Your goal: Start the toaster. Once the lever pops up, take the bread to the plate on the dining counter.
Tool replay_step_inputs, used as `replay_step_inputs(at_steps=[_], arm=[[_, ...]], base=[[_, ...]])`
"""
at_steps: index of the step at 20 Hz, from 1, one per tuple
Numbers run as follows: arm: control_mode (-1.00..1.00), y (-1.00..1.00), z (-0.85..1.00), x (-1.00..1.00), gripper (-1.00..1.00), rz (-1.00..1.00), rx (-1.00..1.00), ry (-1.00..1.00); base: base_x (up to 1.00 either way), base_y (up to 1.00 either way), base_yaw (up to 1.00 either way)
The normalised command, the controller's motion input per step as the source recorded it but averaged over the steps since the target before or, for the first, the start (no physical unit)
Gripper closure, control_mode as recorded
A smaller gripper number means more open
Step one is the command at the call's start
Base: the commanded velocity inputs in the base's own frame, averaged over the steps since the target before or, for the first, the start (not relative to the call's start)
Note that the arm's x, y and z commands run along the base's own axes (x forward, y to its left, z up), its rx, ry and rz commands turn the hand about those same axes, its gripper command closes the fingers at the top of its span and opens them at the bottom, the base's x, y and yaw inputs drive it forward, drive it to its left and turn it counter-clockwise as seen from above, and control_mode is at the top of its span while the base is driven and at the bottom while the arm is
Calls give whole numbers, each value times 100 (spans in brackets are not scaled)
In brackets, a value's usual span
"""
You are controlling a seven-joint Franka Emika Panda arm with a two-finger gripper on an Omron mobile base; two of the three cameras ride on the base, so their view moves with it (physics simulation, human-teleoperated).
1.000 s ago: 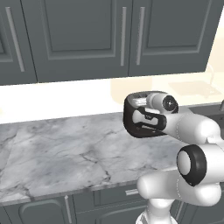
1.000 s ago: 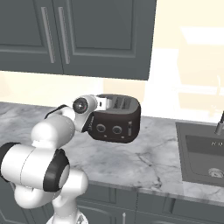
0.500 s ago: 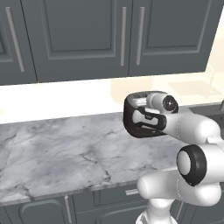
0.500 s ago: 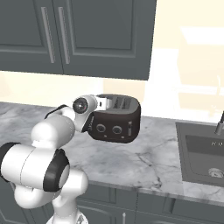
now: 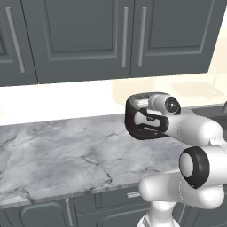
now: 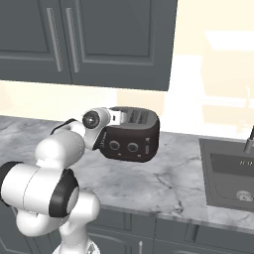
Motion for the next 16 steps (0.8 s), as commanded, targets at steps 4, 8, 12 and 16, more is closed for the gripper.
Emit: replay_step_inputs(at_steps=[4,8,12,16], arm=[[-100,0,0,0,-100,0,0,0],[-100,0,0,0,-100,0,0,0],[-100,0,0,0,-100,0,0,0],[-100,0,0,0,-100,0,0,0]], base=[[0,0,0],[0,0,0],[0,0,0],[0,0,0]])
